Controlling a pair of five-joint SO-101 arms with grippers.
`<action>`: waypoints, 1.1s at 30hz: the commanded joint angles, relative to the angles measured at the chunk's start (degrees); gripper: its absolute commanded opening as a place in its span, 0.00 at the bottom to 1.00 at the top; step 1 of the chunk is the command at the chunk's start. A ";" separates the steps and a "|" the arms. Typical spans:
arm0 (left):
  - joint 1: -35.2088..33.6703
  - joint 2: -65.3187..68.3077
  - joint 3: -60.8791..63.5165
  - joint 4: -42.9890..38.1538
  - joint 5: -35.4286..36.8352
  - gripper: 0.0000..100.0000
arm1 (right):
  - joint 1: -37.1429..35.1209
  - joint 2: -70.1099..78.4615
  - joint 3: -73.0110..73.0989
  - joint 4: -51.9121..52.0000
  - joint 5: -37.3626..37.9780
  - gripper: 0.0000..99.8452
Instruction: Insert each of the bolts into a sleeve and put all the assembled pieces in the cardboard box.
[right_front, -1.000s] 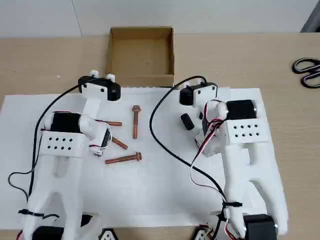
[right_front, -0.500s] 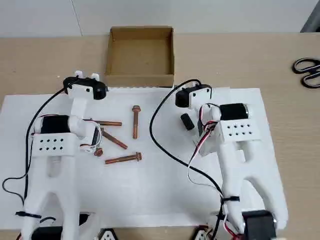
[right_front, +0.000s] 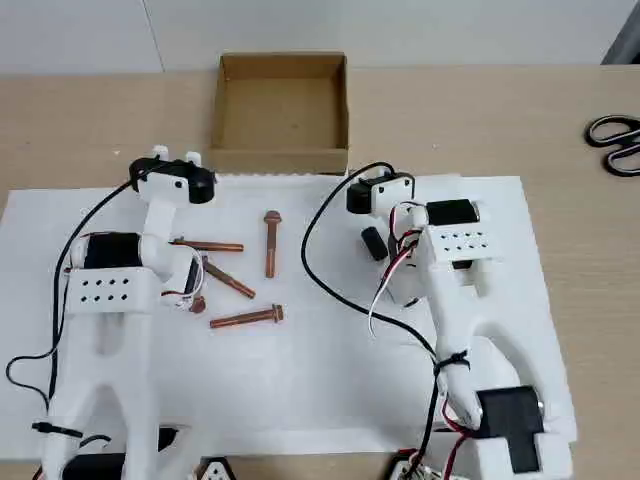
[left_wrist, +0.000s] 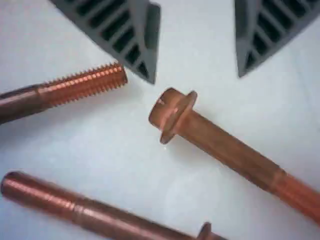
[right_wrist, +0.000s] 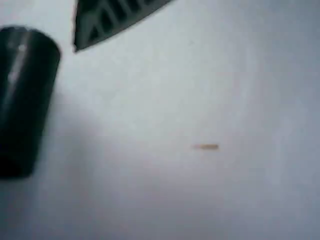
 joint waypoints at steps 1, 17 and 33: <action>0.00 -0.09 -0.22 -1.14 -0.44 0.11 | -0.48 1.27 -0.44 -2.33 0.26 0.15; 0.09 -0.09 -0.22 -1.85 -0.44 0.11 | -3.47 10.07 -0.44 -8.92 0.26 0.15; 0.09 -0.09 0.66 -1.93 -0.35 0.10 | -3.82 12.09 -0.35 -8.92 0.26 0.00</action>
